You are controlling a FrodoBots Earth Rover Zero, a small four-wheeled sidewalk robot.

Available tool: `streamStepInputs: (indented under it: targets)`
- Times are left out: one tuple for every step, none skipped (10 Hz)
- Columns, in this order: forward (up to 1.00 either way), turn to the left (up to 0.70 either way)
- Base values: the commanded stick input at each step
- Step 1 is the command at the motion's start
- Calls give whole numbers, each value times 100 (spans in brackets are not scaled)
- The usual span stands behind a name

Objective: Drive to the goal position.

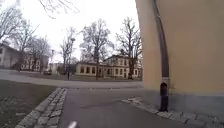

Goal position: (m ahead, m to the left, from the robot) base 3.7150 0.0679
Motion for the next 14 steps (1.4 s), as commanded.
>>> streamStepInputs:
  targets:
    - [70, 0]
    - [70, 0]
    - [70, 0]
    - [70, 0]
    - [70, 0]
    - [70, 0]
    - [70, 0]
    - [70, 0]
    - [70, 0]
    - [70, 0]
    - [70, 0]
    - [70, 0]
    - [70, 0]
    - [70, 0]
